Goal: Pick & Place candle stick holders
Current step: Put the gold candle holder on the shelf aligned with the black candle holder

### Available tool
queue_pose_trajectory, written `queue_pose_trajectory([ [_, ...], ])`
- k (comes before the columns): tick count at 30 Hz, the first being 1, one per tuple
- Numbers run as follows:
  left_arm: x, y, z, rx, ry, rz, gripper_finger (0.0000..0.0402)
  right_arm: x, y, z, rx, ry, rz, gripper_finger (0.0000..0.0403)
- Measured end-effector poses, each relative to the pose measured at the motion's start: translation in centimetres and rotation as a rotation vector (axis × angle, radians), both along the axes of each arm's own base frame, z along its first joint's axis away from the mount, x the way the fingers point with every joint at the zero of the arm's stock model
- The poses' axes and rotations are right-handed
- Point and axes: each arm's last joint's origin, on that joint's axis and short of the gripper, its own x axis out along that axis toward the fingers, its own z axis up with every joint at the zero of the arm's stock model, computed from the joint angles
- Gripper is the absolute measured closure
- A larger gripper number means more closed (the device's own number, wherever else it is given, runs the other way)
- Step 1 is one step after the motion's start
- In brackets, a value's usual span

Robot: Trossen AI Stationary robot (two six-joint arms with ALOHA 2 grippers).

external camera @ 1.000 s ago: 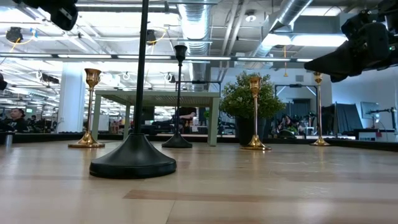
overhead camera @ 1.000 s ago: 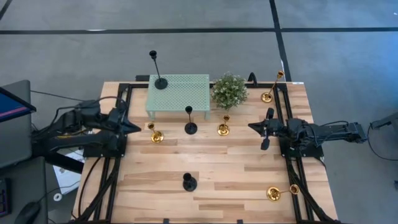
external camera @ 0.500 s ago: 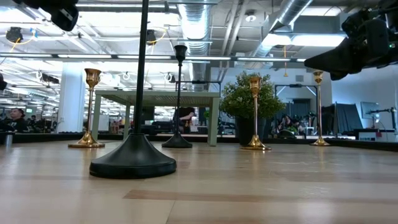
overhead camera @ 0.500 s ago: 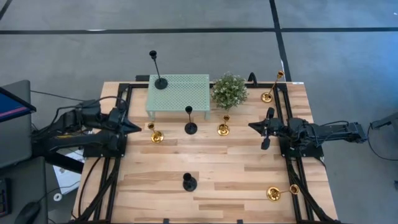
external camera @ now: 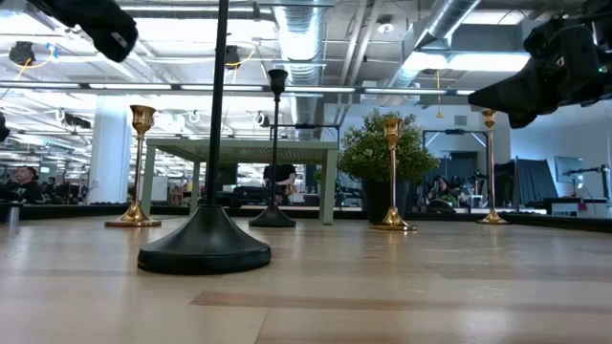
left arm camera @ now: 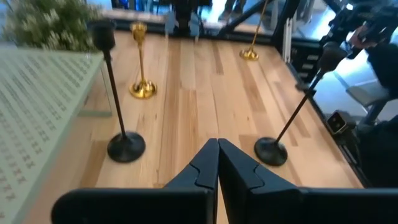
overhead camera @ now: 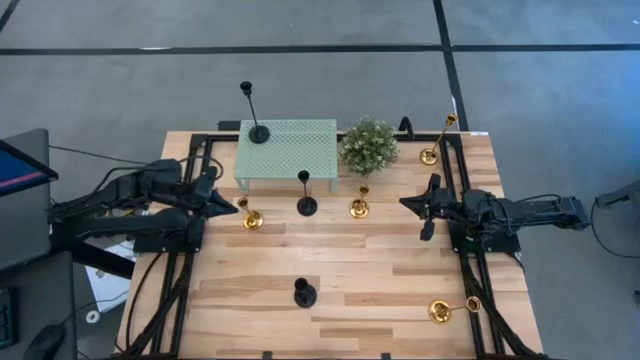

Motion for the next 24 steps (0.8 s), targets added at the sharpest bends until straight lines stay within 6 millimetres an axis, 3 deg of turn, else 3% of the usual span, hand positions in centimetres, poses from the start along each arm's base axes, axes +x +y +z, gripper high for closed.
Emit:
queue_pose_trajectory([
  [5,0.9,0.2,0.2,-0.009,0.042,0.001,0.0397,0.0,0.0,-0.1,0.014,0.001,-0.001,0.0403],
  [10,0.0,0.0,1.9,0.007,-0.029,0.0,0.0396,0.0,-0.1,0.0,0.009,-0.001,-0.024,0.0403],
  [13,-0.9,-0.2,2.4,0.017,-0.076,-0.001,0.0396,-0.2,-0.4,0.2,0.013,0.009,-0.14,0.0403],
  [19,-3.0,-0.6,2.9,0.048,-0.195,-0.004,0.0396,-1.5,-0.9,2.4,0.061,0.091,-0.35,0.0403],
  [24,-5.1,-1.0,3.8,0.069,-0.301,-0.004,0.0395,-2.1,-1.2,4.4,0.057,0.052,-0.433,0.0403],
])
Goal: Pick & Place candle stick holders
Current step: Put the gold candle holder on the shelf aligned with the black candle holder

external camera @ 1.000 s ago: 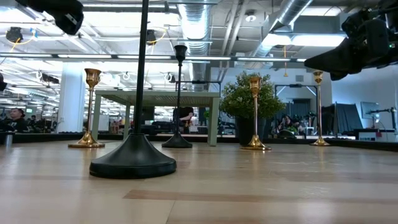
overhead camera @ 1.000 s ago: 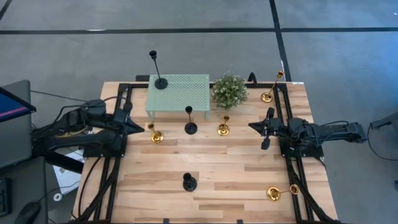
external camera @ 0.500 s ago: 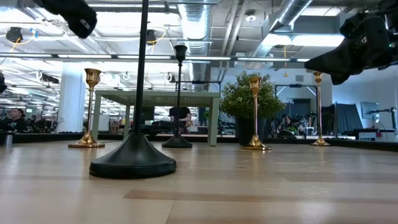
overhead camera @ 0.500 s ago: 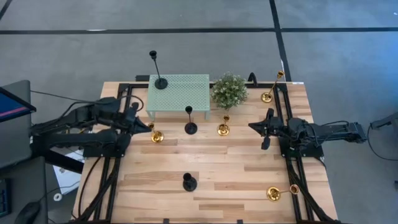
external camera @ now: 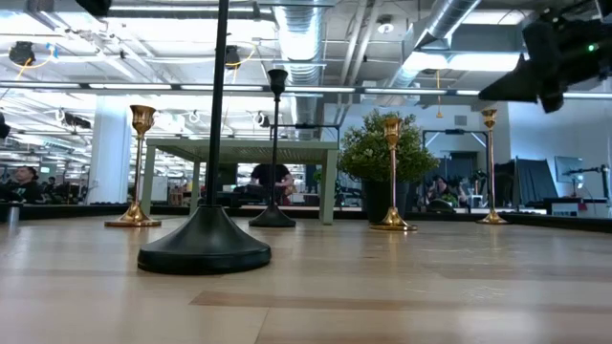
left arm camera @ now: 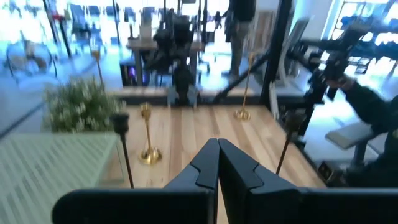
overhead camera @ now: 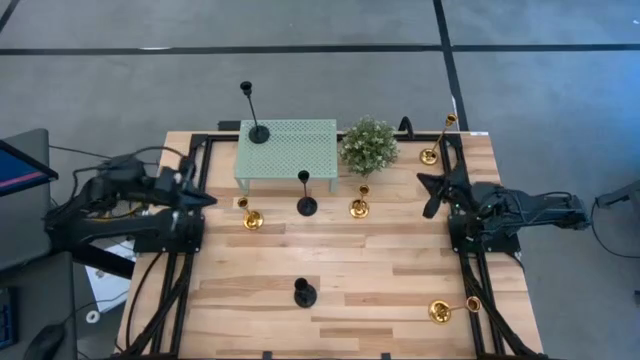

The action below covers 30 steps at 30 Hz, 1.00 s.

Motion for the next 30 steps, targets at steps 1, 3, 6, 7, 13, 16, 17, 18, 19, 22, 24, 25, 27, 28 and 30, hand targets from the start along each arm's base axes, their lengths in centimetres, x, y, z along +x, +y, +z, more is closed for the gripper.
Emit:
queue_pose_trajectory([
  [1,-0.3,-0.1,0.1,0.002,-0.016,0.0,0.0395,-0.1,-0.1,0.3,-0.006,-0.008,-0.026,0.0403],
  [3,-0.6,-0.1,0.2,-0.002,-0.023,0.001,0.0395,-0.3,-0.2,0.6,-0.018,-0.016,-0.081,0.0403],
  [6,-0.8,-0.2,0.3,0.0,-0.035,0.001,0.0394,-0.5,-0.3,0.7,-0.031,-0.011,-0.144,0.0403],
  [7,-0.8,-0.2,0.3,0.0,-0.034,0.002,0.0393,-0.5,-0.3,0.7,-0.032,-0.01,-0.157,0.0403],
  [13,-0.1,0.0,0.4,-0.006,-0.006,0.003,0.0392,-0.9,-0.6,0.2,-0.039,0.025,-0.277,0.0403],
  [16,0.0,0.0,0.4,-0.007,-0.003,0.003,0.0392,-1.2,-0.7,-0.2,-0.017,0.011,-0.372,0.0403],
  [17,0.0,0.0,0.4,-0.006,-0.004,0.003,0.0392,-1.3,-0.7,-0.3,-0.01,0.006,-0.389,0.0403],
  [18,0.0,0.0,0.4,-0.006,-0.005,0.003,0.0392,-1.3,-0.7,-0.4,-0.004,0.001,-0.403,0.0403],
  [19,0.0,0.0,0.4,-0.006,-0.006,0.003,0.0392,-1.4,-0.7,-0.5,0.005,-0.003,-0.41,0.0403],
  [22,0.0,0.0,0.4,-0.006,-0.006,0.003,0.0392,-1.2,-0.7,-1.1,0.037,-0.008,-0.423,0.0403],
  [24,0.0,0.0,0.4,-0.006,-0.006,0.003,0.0392,-1.0,-0.7,-1.5,0.046,-0.004,-0.429,0.0403],
  [25,0.0,0.0,0.4,-0.006,-0.006,0.003,0.0392,-0.9,-0.7,-1.8,0.042,0.014,-0.429,0.0403],
  [27,0.0,0.0,0.4,-0.006,-0.006,0.003,0.0392,-0.7,-0.7,-2.3,0.033,0.049,-0.429,0.0403],
  [28,0.0,0.0,0.4,-0.006,-0.006,0.003,0.0392,-0.6,-0.7,-2.5,0.029,0.061,-0.43,0.0403],
  [30,0.0,0.0,0.4,-0.006,-0.006,0.003,0.0392,-0.4,-0.7,-3.1,0.021,0.092,-0.43,0.04],
])
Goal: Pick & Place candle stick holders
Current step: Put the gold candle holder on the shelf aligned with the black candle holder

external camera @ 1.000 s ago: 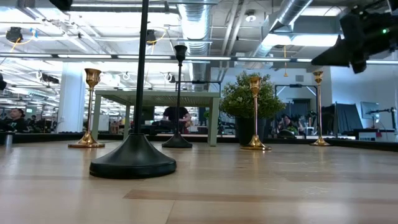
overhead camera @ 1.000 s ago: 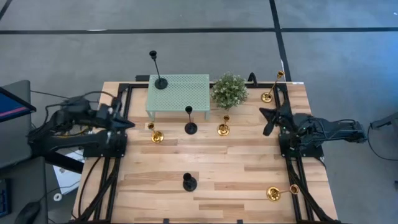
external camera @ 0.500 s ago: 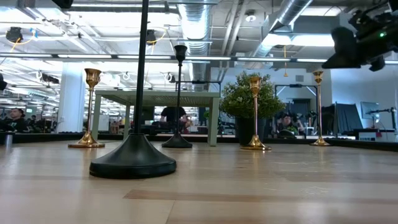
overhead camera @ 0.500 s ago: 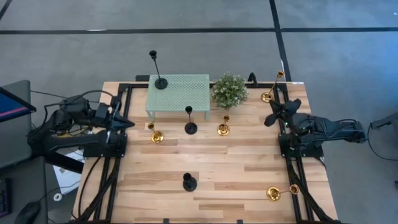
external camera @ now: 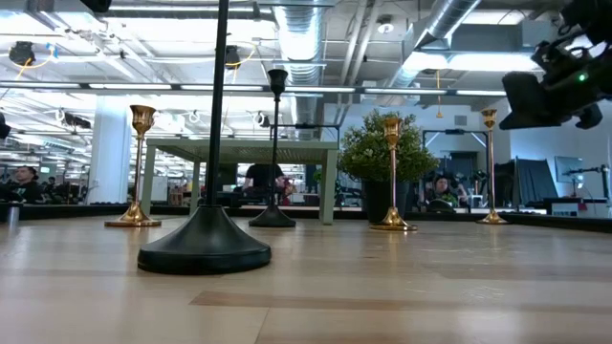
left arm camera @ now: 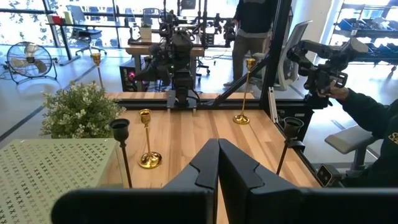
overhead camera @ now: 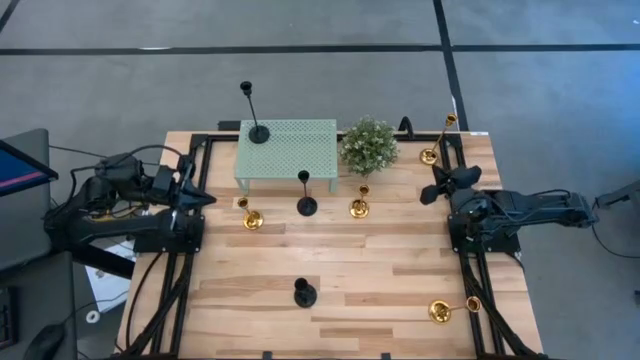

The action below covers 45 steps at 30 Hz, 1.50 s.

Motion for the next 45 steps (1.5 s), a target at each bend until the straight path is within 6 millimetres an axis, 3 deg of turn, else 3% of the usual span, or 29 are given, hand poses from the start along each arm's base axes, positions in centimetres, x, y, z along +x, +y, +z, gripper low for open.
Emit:
queue_pose_trajectory([
  [5,0.0,0.0,0.0,0.0,0.0,0.0,0.0392,0.2,-0.2,-0.4,-0.001,-0.001,-0.033,0.0361],
  [16,0.0,0.0,0.0,-0.001,0.001,0.0,0.0392,0.1,-1.3,0.1,-0.001,-0.061,-0.165,0.0157],
  [20,0.0,0.0,0.0,-0.001,0.001,0.0,0.0392,0.2,-1.7,0.5,0.008,-0.121,-0.187,0.0114],
  [45,0.0,0.0,-0.1,0.024,0.005,0.001,0.0392,2.0,-5.5,-0.2,0.031,-0.016,-0.373,0.0121],
])
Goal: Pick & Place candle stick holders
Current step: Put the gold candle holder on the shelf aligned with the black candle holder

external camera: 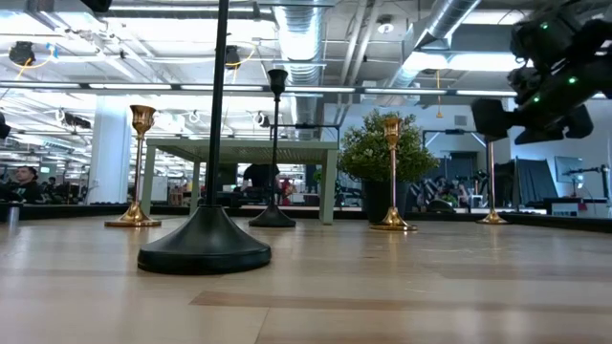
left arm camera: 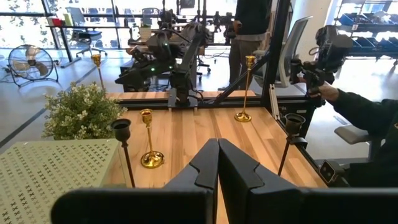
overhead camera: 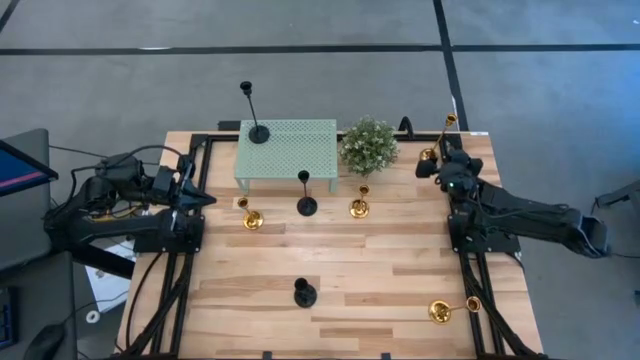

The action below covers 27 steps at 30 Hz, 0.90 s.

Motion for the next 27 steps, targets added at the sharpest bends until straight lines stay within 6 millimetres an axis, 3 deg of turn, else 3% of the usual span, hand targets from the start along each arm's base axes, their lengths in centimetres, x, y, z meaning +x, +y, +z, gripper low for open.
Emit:
queue_pose_trajectory([
  [7,0.0,0.0,0.0,0.0,0.001,0.0,0.0392,0.1,-1.8,0.7,-0.033,-0.043,-0.007,0.0122],
  [21,0.0,0.0,-0.2,-0.005,0.024,0.0,0.0392,-0.2,-5.7,-0.3,-0.001,-0.034,-0.068,0.0123],
  [27,0.0,0.0,-0.2,-0.005,0.024,0.0,0.0392,-0.1,-6.0,-0.8,0.02,-0.031,-0.08,0.0178],
])
